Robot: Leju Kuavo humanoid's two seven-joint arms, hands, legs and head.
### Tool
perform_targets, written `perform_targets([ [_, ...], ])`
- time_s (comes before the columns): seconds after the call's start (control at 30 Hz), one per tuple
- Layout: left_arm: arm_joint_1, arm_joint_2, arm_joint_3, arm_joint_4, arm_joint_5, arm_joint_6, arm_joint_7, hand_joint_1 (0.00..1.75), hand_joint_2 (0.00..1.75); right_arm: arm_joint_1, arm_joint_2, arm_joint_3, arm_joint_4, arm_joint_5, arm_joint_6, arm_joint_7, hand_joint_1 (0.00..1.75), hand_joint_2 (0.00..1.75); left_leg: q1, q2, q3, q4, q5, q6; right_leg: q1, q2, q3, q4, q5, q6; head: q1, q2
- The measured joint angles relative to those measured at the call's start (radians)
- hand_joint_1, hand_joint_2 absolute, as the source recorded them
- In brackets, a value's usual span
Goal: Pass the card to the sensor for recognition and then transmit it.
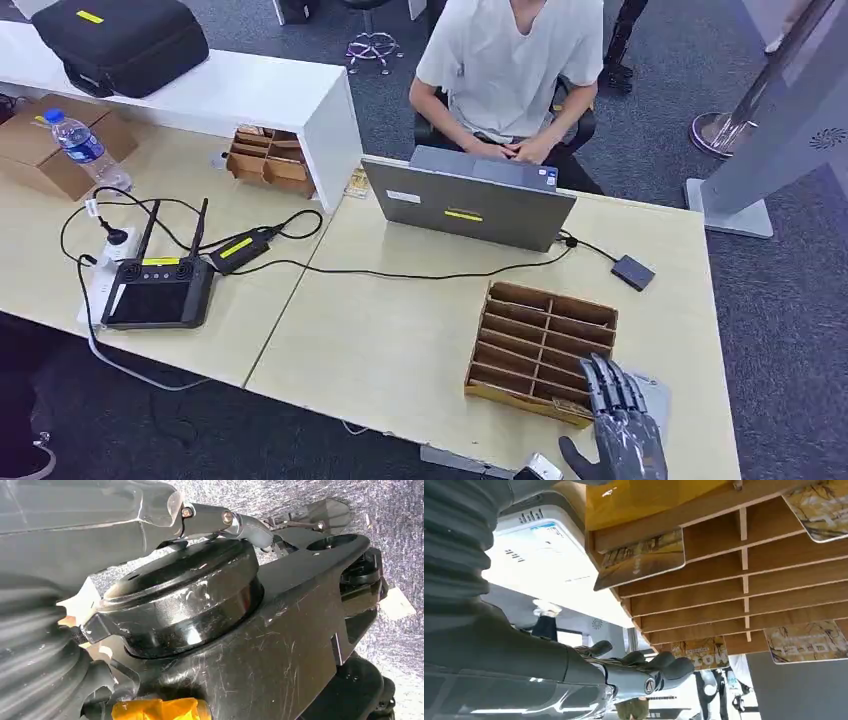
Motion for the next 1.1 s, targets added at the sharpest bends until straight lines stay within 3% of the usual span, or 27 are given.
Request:
perform_targets([
  [0.03,0.0,0.0,0.0,0.0,0.0,0.0,0.0,0.0,1.75,0.0,0.0,0.0,0.001,0.0,0.0,0.0,1.75,1.75,0.0,0.0,0.0,0.0,0.0,0.0,0.0,0.0,0.0,0.0,0.0,0.0,0.0,0.0],
  [0.77,0.0,0.0,0.0,0.0,0.007,0.0,-0.003,0.0,1.75,0.0,0.001,-0.001,0.008,-0.03,0.002,-0.008,1.75,1.75,0.0,0.0,0.0,0.0,0.0,0.0,0.0,0.0,0.0,0.0,0.0,0.0,0.0,0.0],
  [1.1,0.001,0.001,0.0,0.0,0.008,0.005,-0.035,0.0,1.75,0.003,0.001,-0.002,0.008,-0.033,0.0,-0.013,1.75,1.75,0.0,0.0,0.0,0.0,0.0,0.0,0.0,0.0,0.0,0.0,0.0,0.0,0.0,0.0],
])
